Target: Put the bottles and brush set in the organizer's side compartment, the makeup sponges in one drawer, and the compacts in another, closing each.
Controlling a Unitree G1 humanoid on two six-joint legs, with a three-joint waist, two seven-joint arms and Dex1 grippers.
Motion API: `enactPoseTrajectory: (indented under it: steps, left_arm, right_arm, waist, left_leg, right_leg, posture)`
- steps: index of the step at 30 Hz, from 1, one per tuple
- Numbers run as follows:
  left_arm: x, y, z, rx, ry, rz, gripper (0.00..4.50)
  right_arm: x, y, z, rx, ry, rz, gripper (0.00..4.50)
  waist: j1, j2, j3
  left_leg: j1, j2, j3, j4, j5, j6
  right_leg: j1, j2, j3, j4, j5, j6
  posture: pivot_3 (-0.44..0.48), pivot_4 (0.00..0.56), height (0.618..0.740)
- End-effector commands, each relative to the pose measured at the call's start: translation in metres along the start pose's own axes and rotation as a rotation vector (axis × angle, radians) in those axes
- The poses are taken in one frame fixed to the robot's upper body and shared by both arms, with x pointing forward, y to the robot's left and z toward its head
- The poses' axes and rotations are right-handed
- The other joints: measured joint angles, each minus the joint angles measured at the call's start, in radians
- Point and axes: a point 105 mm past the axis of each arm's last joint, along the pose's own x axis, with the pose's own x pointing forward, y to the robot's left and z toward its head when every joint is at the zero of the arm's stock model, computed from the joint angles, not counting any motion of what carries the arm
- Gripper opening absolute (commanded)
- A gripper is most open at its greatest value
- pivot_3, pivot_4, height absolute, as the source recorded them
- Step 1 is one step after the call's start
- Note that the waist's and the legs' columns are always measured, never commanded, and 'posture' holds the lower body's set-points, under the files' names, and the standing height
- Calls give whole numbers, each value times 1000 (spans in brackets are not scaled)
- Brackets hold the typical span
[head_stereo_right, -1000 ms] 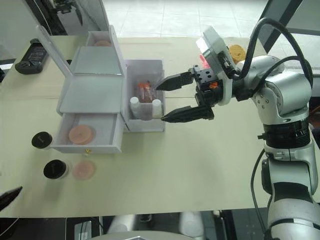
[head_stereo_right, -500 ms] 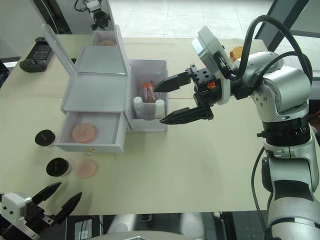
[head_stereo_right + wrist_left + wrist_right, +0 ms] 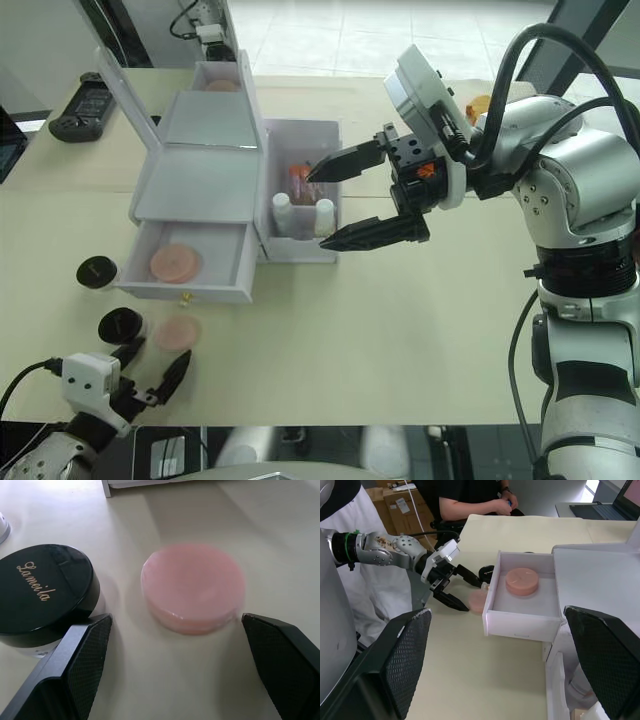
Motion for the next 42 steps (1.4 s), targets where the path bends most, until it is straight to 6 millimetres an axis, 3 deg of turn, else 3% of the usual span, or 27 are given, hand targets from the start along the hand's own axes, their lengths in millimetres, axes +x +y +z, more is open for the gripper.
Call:
enactPoseTrajectory:
  steps: [1, 9, 15, 22, 24, 27, 31, 33, 36, 42]
  left_arm:
    - [9, -9, 8, 12, 18, -27, 4470]
    - [20, -19, 7, 7, 97, -73, 4470]
    - [14, -14, 3, -7, 132, -63, 2986]
    - [-4, -3, 17, 27, 80, -108, 2975]
    - [-18, 1, 31, 19, 36, -164, 2975]
    - [-46, 30, 55, 37, 0, -150, 2975]
    - [-74, 64, 108, 66, -101, -114, 2975]
    - [-74, 66, 130, 84, -145, -148, 2975]
    - [-56, 59, 168, 156, -182, -274, 2975]
    - [-20, 37, 202, 240, -128, -524, 2975]
  right_arm:
    - [-4, 4, 10, -30, -14, -11, 4500]
    - [-3, 4, 11, -23, -17, -22, 4500]
    - [-3, 3, 8, -23, -9, -27, 4500]
    - [-1, 5, 7, -24, -6, -1, 4500]
    - [-1, 7, 7, -22, -3, 21, 4500]
    - [-4, 9, 7, -24, 6, 45, 4500]
    - [-6, 8, 8, -31, -1, 55, 4500]
    - [-5, 8, 8, -34, -6, 60, 4500]
    - [-2, 7, 8, -41, -15, 59, 4500]
    - [-3, 10, 8, -37, -25, 27, 4500]
  waist:
    - [0, 0, 0]
    - [0, 0, 0]
    - [-1, 0, 0]
    - [-8, 0, 0]
    - [-11, 0, 0]
    - [-14, 0, 0]
    - [-10, 0, 0]
    - [-6, 0, 1]
    - [-2, 0, 1]
    - [-7, 0, 1]
  left_leg:
    - [0, 0, 0, 0, 0, 0]
    - [0, 0, 0, 0, 5, 0]
    - [0, 0, 0, 0, 3, -4]
    - [0, 1, 0, 0, 3, -4]
    - [-1, 1, 0, 0, 3, -4]
    - [-1, 2, 0, 0, 2, -4]
    - [-1, 1, -2, 0, 2, -4]
    - [-1, 1, -2, 0, 3, -5]
    - [0, -1, -2, 0, 4, -6]
    - [0, -2, 0, 0, 6, -7]
  right_leg:
    - [0, 0, 0, 0, 0, 0]
    - [1, 2, 0, 0, 0, 0]
    - [0, 1, 0, 0, 0, 0]
    - [0, 2, 1, 0, 0, 0]
    - [0, 2, 1, 0, 0, 0]
    - [-2, 2, 0, -1, 0, 0]
    - [0, 1, 0, -3, 0, -1]
    - [0, 1, 0, -2, -1, 0]
    - [0, 4, -1, 0, 0, 0]
    - [0, 12, 0, 2, 0, 0]
  posture:
    - [0, 150, 740]
    - [0, 150, 740]
    - [0, 150, 740]
    - [0, 150, 740]
    - [0, 150, 740]
    - [0, 150, 740]
    - [0, 150, 740]
    - [0, 150, 740]
    - [0, 150, 740]
    - [0, 150, 740]
